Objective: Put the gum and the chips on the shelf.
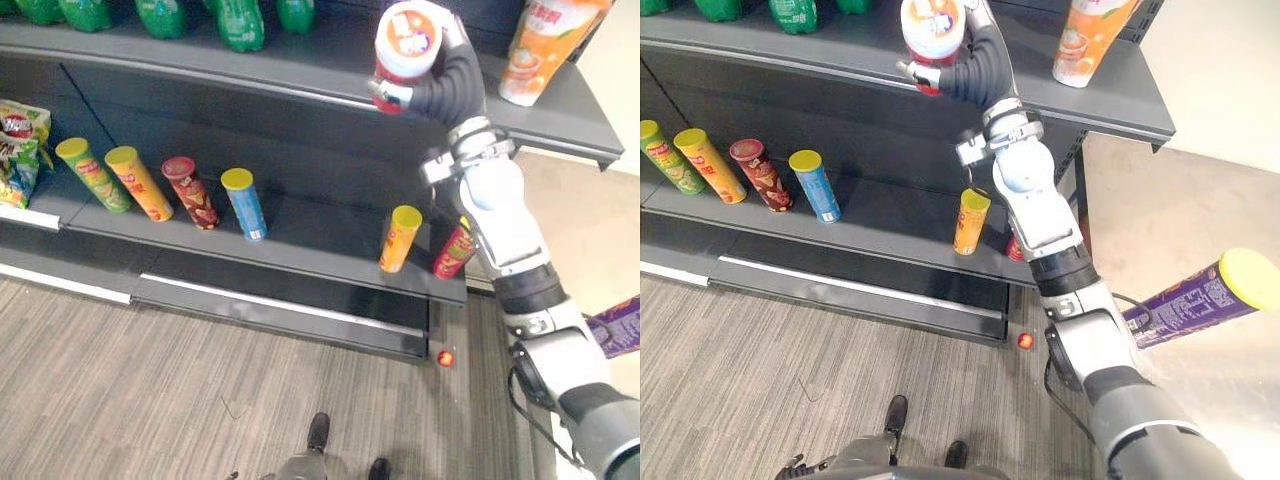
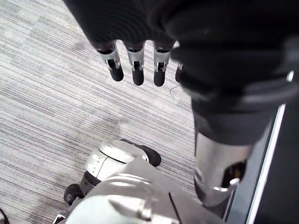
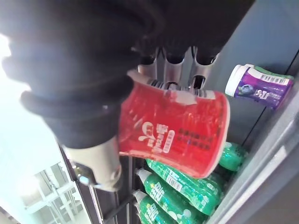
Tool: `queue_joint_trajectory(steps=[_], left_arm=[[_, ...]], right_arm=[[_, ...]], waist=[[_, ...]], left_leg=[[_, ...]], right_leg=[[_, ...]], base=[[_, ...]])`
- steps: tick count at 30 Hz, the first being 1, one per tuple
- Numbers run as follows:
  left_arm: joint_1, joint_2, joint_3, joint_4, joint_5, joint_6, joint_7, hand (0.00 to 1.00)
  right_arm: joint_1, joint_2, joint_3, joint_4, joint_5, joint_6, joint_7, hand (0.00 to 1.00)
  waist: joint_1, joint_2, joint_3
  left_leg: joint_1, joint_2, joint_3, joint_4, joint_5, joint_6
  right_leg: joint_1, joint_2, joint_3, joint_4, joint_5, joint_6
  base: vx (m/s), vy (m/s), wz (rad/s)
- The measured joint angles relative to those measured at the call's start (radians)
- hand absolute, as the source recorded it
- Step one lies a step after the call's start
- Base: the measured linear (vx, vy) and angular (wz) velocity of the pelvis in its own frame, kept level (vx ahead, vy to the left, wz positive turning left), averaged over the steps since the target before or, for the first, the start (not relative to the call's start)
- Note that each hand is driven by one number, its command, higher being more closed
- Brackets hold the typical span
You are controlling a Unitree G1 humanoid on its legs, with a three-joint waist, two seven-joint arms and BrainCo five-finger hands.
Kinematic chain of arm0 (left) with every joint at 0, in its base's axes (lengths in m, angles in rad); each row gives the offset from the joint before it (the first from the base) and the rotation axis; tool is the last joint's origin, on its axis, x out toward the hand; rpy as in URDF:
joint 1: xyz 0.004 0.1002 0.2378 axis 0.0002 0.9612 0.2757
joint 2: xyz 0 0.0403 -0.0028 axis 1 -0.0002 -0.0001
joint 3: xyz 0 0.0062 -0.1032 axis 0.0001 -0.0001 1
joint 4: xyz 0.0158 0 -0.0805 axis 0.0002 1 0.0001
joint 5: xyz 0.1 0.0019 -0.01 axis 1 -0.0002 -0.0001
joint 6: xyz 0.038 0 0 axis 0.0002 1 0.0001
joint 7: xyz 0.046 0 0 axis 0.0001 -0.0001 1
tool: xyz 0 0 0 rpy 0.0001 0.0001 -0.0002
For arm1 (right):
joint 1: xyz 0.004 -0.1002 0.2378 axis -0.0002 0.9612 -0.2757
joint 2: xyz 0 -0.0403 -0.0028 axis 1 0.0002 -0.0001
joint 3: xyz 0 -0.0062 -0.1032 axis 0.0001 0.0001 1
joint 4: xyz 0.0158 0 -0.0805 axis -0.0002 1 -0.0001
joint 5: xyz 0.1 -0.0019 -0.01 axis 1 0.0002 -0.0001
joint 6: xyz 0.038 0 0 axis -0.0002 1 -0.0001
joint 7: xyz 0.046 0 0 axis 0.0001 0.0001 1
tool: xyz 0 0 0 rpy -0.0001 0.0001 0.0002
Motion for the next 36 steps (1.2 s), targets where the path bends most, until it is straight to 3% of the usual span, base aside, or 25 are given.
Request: queue_joint_trajectory(steps=[6, 9, 19, 29, 36], left_arm=[[-0.009, 0.002, 0.018, -0.026, -0.011, 0.000, 0.001, 0.00], [-0.024, 0.002, 0.019, -0.028, -0.029, 0.000, 0.001, 0.00], [-0.073, 0.002, 0.015, -0.057, -0.086, -0.002, 0.022, 0.00], [-0.087, 0.001, -0.004, -0.057, -0.084, -0.001, 0.036, 0.00], [-0.087, -0.002, -0.004, -0.056, -0.078, 0.000, 0.036, 0.00]], right_arm=[[-0.161, 0.004, -0.042, 0.191, 0.008, 0.028, -0.048, 1.00], [-0.223, 0.003, -0.095, 0.288, 0.018, 0.036, -0.068, 1.00], [-0.400, 0.002, -0.199, 0.503, 0.058, 0.056, -0.120, 1.00], [-0.406, 0.003, -0.200, 0.512, 0.081, 0.055, -0.125, 1.00], [-0.346, 0.009, -0.142, 0.395, 0.074, 0.055, -0.105, 1.00]], waist=[[0.018, -0.025, 0.019], [0.031, -0.027, 0.034], [0.033, -0.029, 0.072], [0.033, -0.029, 0.074], [0.026, -0.030, 0.076]], left_leg=[[-0.018, 0.002, -0.022, 0.000, 0.004, -0.006], [-0.020, 0.002, -0.025, 0.000, 0.004, -0.007], [-0.053, 0.001, -0.061, 0.000, 0.011, -0.014], [-0.054, 0.005, -0.045, 0.000, 0.011, -0.015], [-0.047, 0.009, -0.019, 0.000, 0.011, -0.015]], right_leg=[[-0.003, 0.009, -0.017, -0.014, 0.003, -0.005], [-0.003, 0.009, -0.019, -0.015, 0.003, -0.005], [-0.023, 0.015, -0.044, -0.016, 0.003, -0.005], [-0.033, 0.015, -0.026, -0.010, 0.002, -0.006], [-0.035, 0.015, -0.003, -0.009, 0.002, -0.006]], base=[[0.02, -0.029, 0.11], [0.00, 0.000, 0.00], [0.01, -0.013, 0.09], [0.00, 0.000, -0.04], [0.01, -0.002, -0.09]])
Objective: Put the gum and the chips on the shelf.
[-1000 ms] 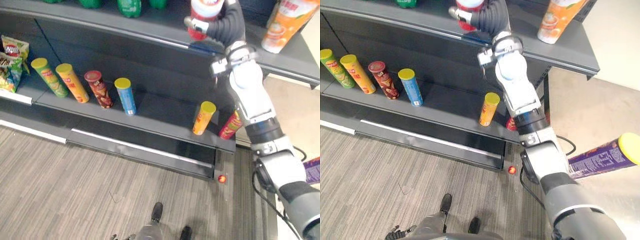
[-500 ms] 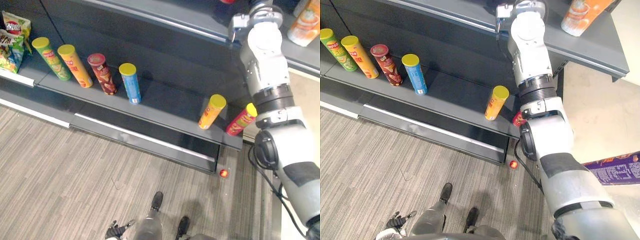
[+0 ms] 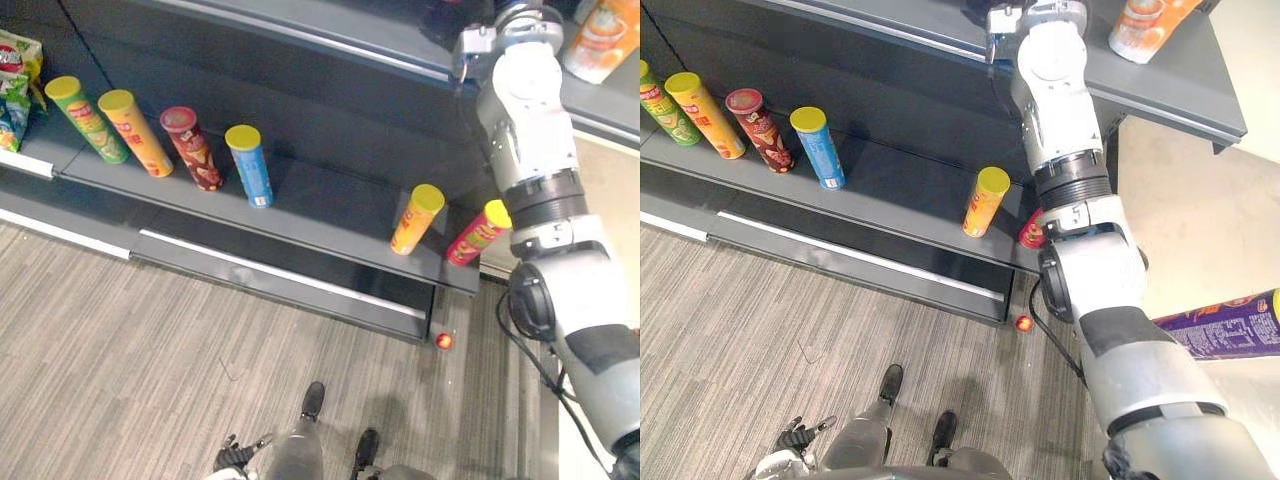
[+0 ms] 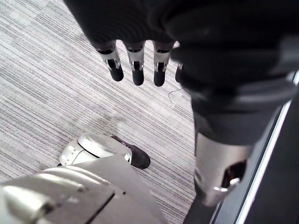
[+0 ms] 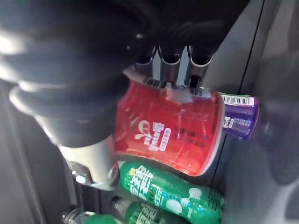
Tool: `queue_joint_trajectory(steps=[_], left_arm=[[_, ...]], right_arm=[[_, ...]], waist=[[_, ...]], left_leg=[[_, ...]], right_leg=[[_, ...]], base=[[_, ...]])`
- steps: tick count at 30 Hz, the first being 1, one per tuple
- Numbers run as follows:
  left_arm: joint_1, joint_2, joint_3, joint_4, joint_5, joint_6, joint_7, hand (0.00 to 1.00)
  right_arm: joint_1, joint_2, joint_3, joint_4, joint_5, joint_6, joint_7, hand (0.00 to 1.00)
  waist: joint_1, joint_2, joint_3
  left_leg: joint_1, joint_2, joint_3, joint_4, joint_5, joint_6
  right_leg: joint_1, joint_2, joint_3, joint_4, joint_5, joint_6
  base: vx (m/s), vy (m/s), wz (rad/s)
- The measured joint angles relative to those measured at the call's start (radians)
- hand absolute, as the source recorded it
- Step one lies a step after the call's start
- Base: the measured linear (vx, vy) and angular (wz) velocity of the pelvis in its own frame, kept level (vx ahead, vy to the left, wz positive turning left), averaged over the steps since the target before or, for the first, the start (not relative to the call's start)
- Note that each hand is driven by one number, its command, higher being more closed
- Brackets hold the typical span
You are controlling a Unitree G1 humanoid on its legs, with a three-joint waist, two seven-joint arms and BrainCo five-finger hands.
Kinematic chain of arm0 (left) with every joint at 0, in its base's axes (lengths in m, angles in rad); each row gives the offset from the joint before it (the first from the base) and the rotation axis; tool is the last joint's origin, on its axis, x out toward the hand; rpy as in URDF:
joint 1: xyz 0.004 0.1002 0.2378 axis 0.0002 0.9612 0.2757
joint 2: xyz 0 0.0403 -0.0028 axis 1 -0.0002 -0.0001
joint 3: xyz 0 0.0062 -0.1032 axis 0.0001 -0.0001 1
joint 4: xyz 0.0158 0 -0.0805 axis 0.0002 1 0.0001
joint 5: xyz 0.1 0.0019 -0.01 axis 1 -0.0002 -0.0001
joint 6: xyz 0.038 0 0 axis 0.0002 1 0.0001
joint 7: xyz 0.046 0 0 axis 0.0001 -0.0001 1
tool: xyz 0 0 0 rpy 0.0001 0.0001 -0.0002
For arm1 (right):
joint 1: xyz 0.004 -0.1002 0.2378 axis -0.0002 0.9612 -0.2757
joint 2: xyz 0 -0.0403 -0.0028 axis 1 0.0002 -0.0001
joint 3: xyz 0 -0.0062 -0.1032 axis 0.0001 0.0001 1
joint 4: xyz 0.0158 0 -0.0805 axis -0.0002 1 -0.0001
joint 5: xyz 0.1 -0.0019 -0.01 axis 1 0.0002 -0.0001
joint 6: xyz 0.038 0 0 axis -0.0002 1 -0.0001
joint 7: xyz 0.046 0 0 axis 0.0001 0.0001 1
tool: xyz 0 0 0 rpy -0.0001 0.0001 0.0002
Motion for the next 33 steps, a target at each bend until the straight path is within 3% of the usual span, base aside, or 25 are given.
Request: queue_joint_trajectory(steps=[5, 9, 20, 33], left_arm=[[0.001, -0.001, 0.000, 0.000, 0.001, 0.000, 0.000, 0.00], [0.018, 0.002, 0.005, 0.000, 0.002, 0.001, 0.000, 0.00], [0.021, 0.003, 0.002, 0.000, 0.011, 0.001, 0.001, 0.00], [0.019, 0.011, -0.020, 0.000, 0.009, 0.000, 0.001, 0.00]], right_arm=[[0.082, 0.025, 0.041, -0.064, -0.002, 0.002, 0.026, 1.00], [0.111, 0.036, 0.074, -0.106, -0.016, -0.003, 0.050, 1.00], [0.138, 0.039, 0.104, -0.132, -0.041, -0.022, 0.049, 1.00], [0.006, 0.064, 0.036, 0.105, -0.011, -0.021, 0.043, 1.00]], waist=[[-0.004, -0.001, 0.000], [-0.021, -0.018, 0.005], [-0.022, -0.019, 0.005], [-0.019, -0.020, 0.004]], left_leg=[[0.007, 0.002, 0.006, 0.000, 0.000, 0.000], [0.012, 0.004, 0.019, 0.000, 0.000, 0.000], [0.015, 0.007, 0.027, 0.000, 0.000, 0.000], [0.011, 0.009, 0.019, 0.000, 0.001, 0.000]], right_leg=[[0.002, 0.000, 0.004, 0.003, 0.001, -0.001], [0.003, 0.000, 0.013, 0.002, 0.003, -0.003], [0.003, 0.001, 0.023, 0.002, 0.009, -0.009], [0.003, 0.004, 0.016, 0.001, 0.009, -0.008]], base=[[0.00, -0.008, -0.05], [0.00, -0.003, -0.07], [0.00, 0.001, -0.03], [0.00, 0.000, 0.00]])
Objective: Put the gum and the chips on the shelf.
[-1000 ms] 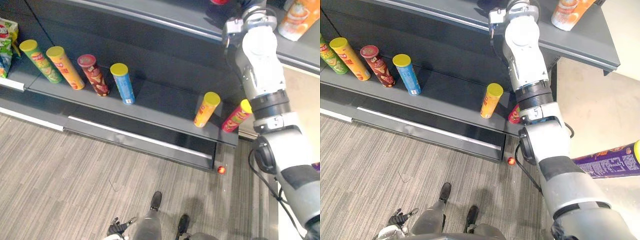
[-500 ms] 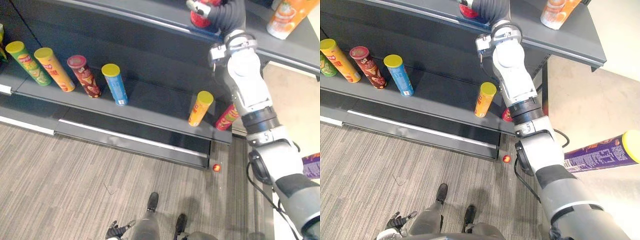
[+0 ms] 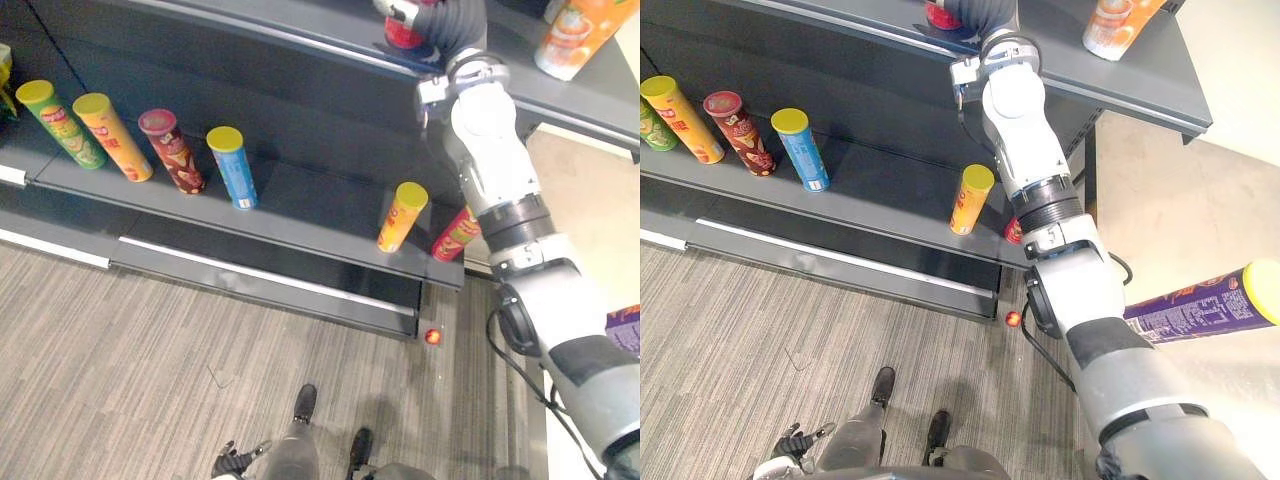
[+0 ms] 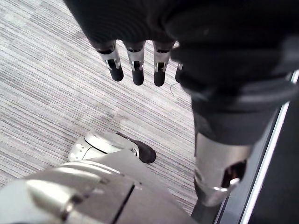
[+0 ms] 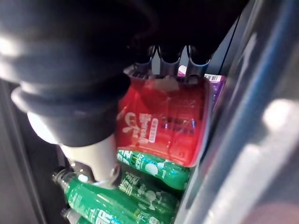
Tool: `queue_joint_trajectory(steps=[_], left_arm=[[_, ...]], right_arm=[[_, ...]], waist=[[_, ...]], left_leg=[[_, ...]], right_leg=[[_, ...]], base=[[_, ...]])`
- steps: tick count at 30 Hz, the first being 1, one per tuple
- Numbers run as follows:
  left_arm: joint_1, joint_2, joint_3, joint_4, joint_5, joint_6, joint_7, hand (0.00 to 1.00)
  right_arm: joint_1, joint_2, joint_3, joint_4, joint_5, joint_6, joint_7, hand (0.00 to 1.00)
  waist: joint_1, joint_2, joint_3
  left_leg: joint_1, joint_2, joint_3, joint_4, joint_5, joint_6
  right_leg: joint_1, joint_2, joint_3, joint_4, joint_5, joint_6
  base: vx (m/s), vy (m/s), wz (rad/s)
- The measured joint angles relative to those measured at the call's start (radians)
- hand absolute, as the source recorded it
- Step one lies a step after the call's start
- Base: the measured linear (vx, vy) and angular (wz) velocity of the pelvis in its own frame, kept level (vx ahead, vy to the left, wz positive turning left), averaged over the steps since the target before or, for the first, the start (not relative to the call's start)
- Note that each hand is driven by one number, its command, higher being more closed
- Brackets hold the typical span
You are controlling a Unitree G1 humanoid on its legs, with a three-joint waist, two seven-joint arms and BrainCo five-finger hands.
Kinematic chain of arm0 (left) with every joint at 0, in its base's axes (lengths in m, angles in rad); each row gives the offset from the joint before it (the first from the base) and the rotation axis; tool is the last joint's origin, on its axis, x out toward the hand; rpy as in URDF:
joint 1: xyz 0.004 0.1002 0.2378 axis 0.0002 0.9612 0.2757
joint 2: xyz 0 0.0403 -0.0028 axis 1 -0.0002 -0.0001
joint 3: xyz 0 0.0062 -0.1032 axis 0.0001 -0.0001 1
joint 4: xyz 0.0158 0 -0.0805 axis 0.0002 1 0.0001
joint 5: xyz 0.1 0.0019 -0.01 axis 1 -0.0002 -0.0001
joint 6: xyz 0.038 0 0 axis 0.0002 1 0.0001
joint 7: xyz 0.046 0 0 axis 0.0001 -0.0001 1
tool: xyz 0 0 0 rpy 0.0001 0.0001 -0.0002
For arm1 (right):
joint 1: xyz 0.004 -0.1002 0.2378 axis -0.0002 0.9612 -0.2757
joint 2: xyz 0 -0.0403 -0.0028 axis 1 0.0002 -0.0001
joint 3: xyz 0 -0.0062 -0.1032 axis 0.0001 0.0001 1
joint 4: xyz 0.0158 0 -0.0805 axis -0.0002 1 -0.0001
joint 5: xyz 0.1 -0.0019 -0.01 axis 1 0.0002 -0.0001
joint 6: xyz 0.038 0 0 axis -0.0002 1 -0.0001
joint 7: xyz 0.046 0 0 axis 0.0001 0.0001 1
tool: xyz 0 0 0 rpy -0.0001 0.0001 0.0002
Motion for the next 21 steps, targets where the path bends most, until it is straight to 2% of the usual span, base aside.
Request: queue_joint_trajectory(steps=[7, 16, 21], left_arm=[[-0.007, 0.004, 0.000, 0.000, -0.009, 0.000, 0.000, 0.00], [-0.010, 0.007, 0.001, 0.000, -0.008, 0.001, 0.000, 0.00], [-0.010, 0.009, 0.002, 0.000, -0.007, 0.008, 0.000, 0.00]], right_arm=[[-0.040, 0.001, -0.034, 0.072, 0.094, 0.003, -0.001, 1.00], [-0.042, 0.003, -0.034, 0.063, 0.099, 0.021, 0.003, 1.00], [-0.041, 0.020, 0.013, 0.043, 0.099, 0.027, 0.009, 1.00]], waist=[[-0.001, -0.002, -0.001], [-0.002, -0.007, -0.001], [-0.002, -0.009, -0.003]], left_leg=[[-0.005, 0.001, -0.016, 0.000, 0.002, -0.004], [-0.007, 0.004, -0.013, 0.000, 0.005, -0.003], [0.003, 0.009, 0.007, 0.000, 0.005, -0.004]], right_leg=[[0.000, 0.003, -0.012, -0.001, 0.000, 0.000], [-0.001, 0.006, -0.011, -0.003, 0.000, 0.000], [0.001, 0.009, 0.006, -0.002, 0.000, 0.000]], base=[[0.00, -0.003, 0.04], [0.00, -0.003, 0.00], [0.01, -0.004, -0.10]])
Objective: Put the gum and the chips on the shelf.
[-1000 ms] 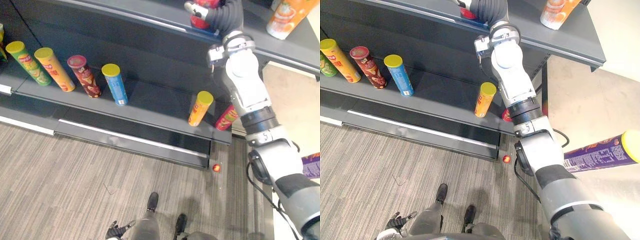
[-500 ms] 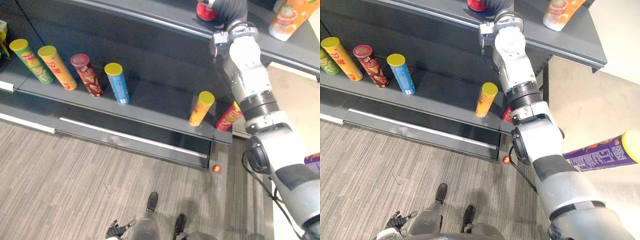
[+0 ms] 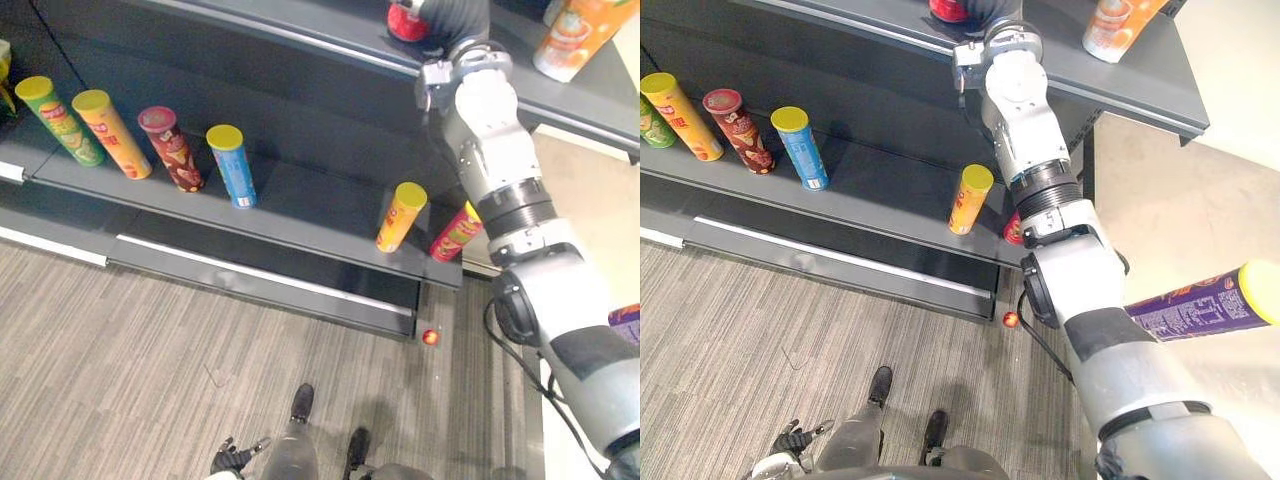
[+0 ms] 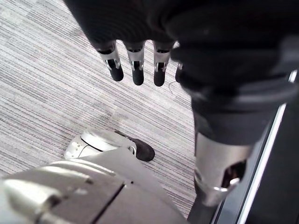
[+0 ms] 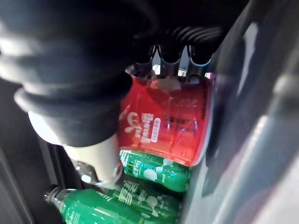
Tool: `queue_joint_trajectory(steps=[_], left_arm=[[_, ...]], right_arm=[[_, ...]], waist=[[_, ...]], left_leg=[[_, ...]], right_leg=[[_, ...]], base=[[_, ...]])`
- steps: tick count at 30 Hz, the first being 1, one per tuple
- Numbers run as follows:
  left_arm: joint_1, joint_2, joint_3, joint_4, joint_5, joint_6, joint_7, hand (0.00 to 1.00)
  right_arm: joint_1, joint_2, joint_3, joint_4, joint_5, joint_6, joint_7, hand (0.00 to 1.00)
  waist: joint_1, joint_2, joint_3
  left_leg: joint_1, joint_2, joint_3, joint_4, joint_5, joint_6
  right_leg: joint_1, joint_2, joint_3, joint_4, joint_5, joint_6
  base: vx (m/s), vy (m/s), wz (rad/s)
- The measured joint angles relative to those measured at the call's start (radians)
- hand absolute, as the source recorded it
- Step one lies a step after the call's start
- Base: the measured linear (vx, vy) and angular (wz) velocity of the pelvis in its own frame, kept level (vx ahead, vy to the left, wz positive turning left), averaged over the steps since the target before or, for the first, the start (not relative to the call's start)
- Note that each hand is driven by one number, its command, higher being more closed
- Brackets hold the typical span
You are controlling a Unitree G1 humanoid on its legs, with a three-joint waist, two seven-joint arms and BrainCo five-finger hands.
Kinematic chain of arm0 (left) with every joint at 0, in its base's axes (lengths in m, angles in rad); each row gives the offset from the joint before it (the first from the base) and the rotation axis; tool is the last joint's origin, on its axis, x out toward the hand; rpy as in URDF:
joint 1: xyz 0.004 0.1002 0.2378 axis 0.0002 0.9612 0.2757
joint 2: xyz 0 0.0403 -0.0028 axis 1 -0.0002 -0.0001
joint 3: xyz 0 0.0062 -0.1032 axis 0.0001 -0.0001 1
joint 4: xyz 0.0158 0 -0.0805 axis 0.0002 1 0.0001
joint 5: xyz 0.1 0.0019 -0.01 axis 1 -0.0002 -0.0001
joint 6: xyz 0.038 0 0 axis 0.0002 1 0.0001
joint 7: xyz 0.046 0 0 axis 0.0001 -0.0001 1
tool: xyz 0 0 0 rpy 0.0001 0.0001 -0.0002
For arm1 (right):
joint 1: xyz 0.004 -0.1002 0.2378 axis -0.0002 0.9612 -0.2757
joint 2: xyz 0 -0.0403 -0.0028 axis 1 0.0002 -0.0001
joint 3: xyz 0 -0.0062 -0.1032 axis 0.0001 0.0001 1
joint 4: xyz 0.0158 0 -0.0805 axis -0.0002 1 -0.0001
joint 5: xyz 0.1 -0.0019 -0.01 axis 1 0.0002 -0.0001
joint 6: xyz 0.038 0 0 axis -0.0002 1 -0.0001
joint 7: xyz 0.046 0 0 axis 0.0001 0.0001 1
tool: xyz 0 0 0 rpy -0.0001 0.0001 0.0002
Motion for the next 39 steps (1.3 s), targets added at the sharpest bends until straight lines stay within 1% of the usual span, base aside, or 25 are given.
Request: queue_joint_trajectory(steps=[2, 10, 11, 13, 39], left_arm=[[0.000, 0.000, 0.000, 0.000, 0.000, 0.000, 0.000, 0.00], [0.000, 0.001, 0.000, 0.000, 0.000, 0.001, -0.001, 0.00], [0.000, 0.001, 0.000, 0.000, 0.000, 0.001, -0.001, 0.00], [0.001, 0.002, 0.000, 0.000, 0.000, 0.001, -0.001, 0.00], [0.001, 0.005, -0.001, 0.000, -0.002, 0.001, 0.000, 0.00]], right_arm=[[0.003, 0.002, 0.015, -0.011, 0.000, 0.001, 0.002, 1.00], [0.004, 0.009, 0.037, -0.012, 0.001, 0.001, 0.011, 1.00], [0.004, 0.010, 0.039, -0.012, 0.001, 0.001, 0.012, 0.00], [0.005, 0.011, 0.055, -0.013, 0.001, 0.001, 0.015, 0.00], [0.006, 0.018, 0.051, -0.005, 0.000, -0.006, 0.014, 0.00]], waist=[[-0.001, 0.000, 0.000], [-0.001, -0.001, 0.000], [-0.001, -0.001, -0.001], [-0.001, -0.004, -0.003], [-0.002, -0.010, -0.007]], left_leg=[[0.001, 0.001, 0.000, 0.000, 0.000, 0.000], [0.005, 0.002, -0.002, 0.000, 0.000, -0.001], [0.005, 0.002, -0.002, 0.000, 0.000, -0.001], [0.005, 0.002, -0.003, 0.000, 0.000, -0.002], [0.001, 0.001, -0.010, 0.000, -0.001, -0.003]], right_leg=[[0.000, 0.001, 0.001, 0.000, 0.004, -0.006], [0.004, 0.002, 0.001, 0.001, 0.004, -0.006], [0.004, 0.002, 0.001, 0.002, 0.004, -0.006], [0.004, 0.002, 0.001, 0.002, 0.004, -0.006], [0.001, 0.002, -0.005, 0.003, 0.004, -0.006]], base=[[0.01, -0.008, -0.03], [0.00, 0.000, 0.00], [0.00, 0.000, 0.00], [0.00, 0.000, 0.00], [0.00, 0.000, 0.00]])
